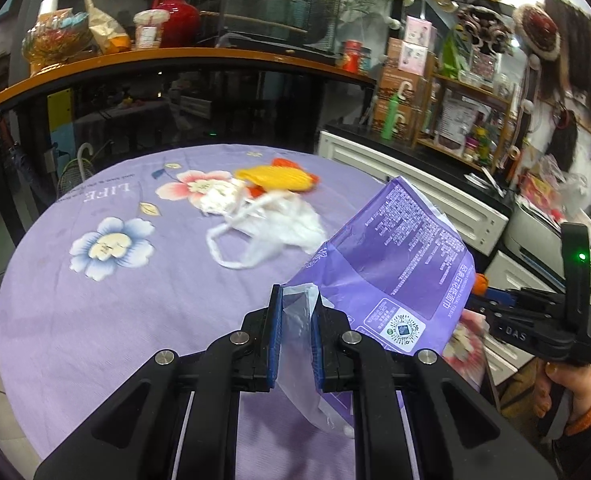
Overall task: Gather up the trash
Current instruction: 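Carry both items to the bin and open the right tool to drop the peel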
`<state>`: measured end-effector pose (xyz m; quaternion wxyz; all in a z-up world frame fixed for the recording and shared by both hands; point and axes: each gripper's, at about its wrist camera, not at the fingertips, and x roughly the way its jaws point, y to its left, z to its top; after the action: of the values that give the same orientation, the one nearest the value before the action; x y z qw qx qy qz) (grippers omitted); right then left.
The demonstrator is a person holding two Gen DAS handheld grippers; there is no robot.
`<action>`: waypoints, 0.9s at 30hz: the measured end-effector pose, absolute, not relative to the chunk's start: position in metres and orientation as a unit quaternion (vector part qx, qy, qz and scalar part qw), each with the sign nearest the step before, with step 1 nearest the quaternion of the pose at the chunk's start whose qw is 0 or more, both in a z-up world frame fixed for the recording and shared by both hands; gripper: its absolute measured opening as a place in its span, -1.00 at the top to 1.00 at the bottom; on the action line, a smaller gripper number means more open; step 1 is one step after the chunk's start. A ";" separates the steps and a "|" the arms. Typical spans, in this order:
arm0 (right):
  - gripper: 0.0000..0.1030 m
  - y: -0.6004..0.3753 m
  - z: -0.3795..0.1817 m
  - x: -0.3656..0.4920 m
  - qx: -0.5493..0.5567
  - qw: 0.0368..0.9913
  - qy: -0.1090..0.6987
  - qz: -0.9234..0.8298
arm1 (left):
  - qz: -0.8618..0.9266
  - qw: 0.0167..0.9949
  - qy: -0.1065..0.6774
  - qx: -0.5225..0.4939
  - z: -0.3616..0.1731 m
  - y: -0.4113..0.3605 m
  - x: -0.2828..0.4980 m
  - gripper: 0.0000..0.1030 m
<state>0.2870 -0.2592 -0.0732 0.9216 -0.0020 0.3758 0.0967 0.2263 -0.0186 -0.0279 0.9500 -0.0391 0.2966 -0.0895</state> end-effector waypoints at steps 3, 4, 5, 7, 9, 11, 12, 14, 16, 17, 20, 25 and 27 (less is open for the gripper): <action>0.42 -0.282 -0.078 0.261 0.015 0.923 0.377 0.079 | -0.108 0.946 0.303 -0.037 -0.033 -0.038 0.218 0.75; 0.42 -0.291 -0.080 0.251 0.022 0.923 0.378 0.069 | -0.114 0.945 0.305 -0.036 -0.034 -0.043 0.217 0.74; 0.42 -0.300 -0.083 0.241 0.025 0.923 0.378 0.060 | -0.123 0.943 0.307 -0.034 -0.036 -0.051 0.214 0.74; 0.42 -0.315 -0.089 0.227 0.032 0.923 0.381 0.042 | -0.139 0.941 0.309 -0.026 -0.037 -0.068 0.209 0.74; 0.42 -0.332 -0.100 0.214 0.046 0.919 0.391 0.029 | -0.152 0.938 0.310 -0.020 -0.039 -0.082 0.205 0.74; 0.42 -0.343 -0.111 0.206 0.057 0.914 0.401 0.020 | -0.167 0.935 0.312 -0.015 -0.041 -0.096 0.202 0.75; 0.42 -0.348 -0.117 0.203 0.062 0.912 0.406 0.017 | -0.172 0.934 0.313 -0.012 -0.042 -0.103 0.200 0.75; 0.42 -0.358 -0.131 0.200 0.072 0.906 0.416 0.010 | -0.181 0.932 0.313 -0.005 -0.043 -0.116 0.196 0.74; 0.42 -0.364 -0.144 0.198 0.080 0.901 0.426 0.007 | -0.189 0.930 0.314 0.004 -0.045 -0.128 0.193 0.74; 0.42 -0.366 -0.151 0.199 0.083 0.899 0.430 0.005 | -0.191 0.930 0.315 0.007 -0.047 -0.133 0.191 0.74; 0.42 -0.373 -0.173 0.204 0.098 0.890 0.446 0.001 | -0.198 0.926 0.320 0.013 -0.050 -0.145 0.187 0.74; 0.42 -0.384 -0.211 0.209 0.121 0.873 0.472 -0.008 | -0.208 0.922 0.324 0.026 -0.054 -0.164 0.181 0.74; 0.42 -0.385 -0.223 0.210 0.123 0.868 0.482 -0.011 | -0.210 0.921 0.325 0.031 -0.055 -0.170 0.178 0.74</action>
<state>0.2099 -0.3849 -0.2231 0.8676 0.1232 0.4817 -0.0111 0.1785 -0.1698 -0.0554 0.9214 0.0309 0.3254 -0.2104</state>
